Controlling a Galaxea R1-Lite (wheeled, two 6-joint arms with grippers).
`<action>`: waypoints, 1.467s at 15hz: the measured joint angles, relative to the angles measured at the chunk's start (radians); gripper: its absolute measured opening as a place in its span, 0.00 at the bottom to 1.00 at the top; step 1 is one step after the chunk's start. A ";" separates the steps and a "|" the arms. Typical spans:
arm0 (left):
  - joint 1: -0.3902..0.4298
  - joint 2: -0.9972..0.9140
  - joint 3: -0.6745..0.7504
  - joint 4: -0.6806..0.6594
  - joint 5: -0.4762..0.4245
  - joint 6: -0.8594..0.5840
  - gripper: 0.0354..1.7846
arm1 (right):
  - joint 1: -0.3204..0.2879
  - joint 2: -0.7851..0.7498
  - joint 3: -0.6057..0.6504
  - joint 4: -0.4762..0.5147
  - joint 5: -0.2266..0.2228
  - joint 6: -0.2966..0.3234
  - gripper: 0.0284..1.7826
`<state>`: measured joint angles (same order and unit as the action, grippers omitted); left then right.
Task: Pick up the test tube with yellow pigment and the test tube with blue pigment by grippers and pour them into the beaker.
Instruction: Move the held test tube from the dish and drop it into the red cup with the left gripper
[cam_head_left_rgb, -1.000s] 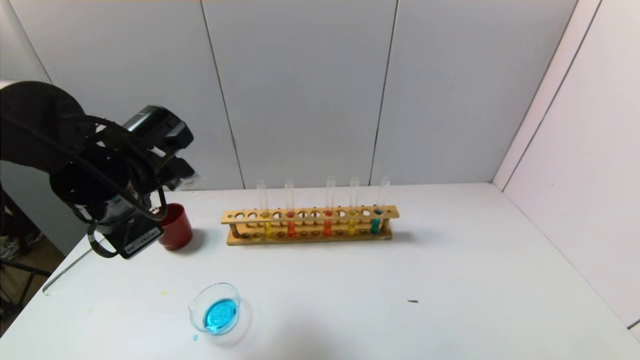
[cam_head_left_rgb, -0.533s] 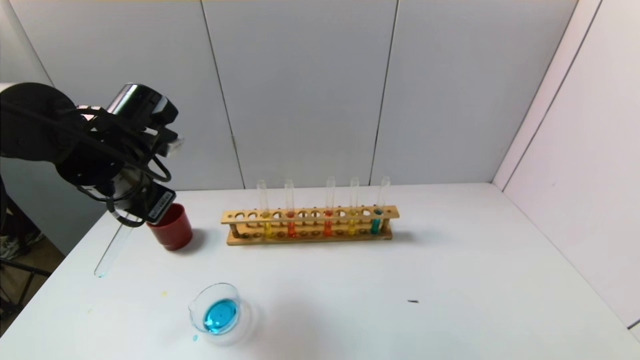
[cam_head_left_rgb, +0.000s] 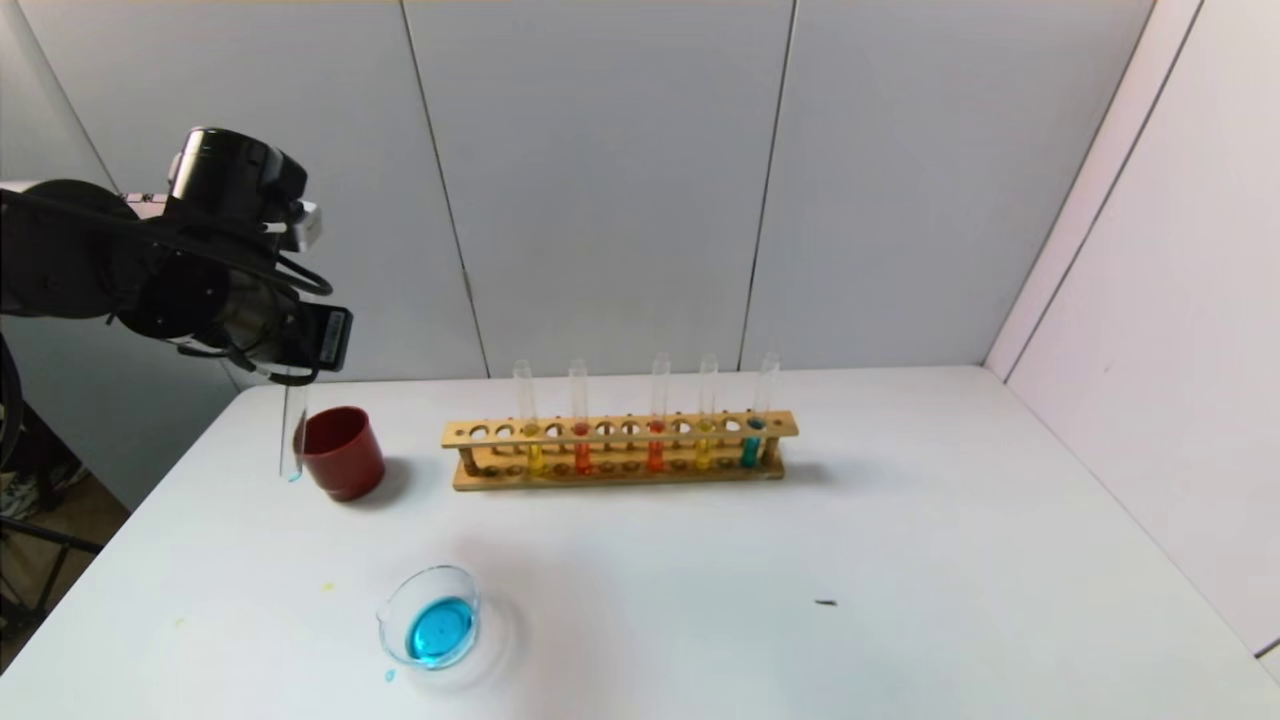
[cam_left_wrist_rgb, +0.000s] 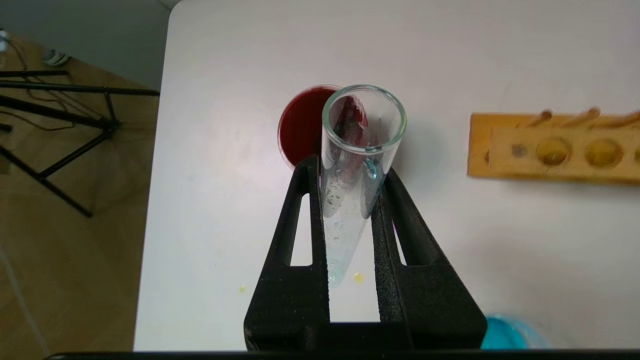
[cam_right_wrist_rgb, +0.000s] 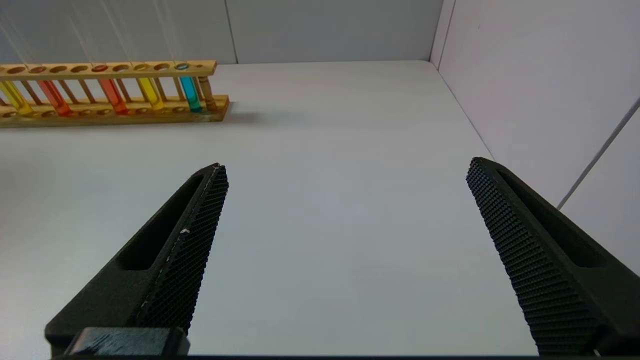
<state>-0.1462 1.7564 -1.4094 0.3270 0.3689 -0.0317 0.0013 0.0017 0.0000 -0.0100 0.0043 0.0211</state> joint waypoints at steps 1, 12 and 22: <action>0.023 0.008 0.000 -0.044 -0.021 0.003 0.15 | 0.000 0.000 0.000 0.000 0.000 0.000 0.98; 0.133 0.183 -0.115 -0.219 -0.036 -0.049 0.15 | 0.000 0.000 0.000 0.000 0.000 0.000 0.98; 0.124 0.231 -0.068 -0.261 -0.027 -0.077 0.15 | 0.000 0.000 0.000 0.000 0.000 0.000 0.98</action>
<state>-0.0219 1.9879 -1.4772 0.0657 0.3415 -0.1085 0.0013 0.0017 0.0000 -0.0104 0.0038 0.0215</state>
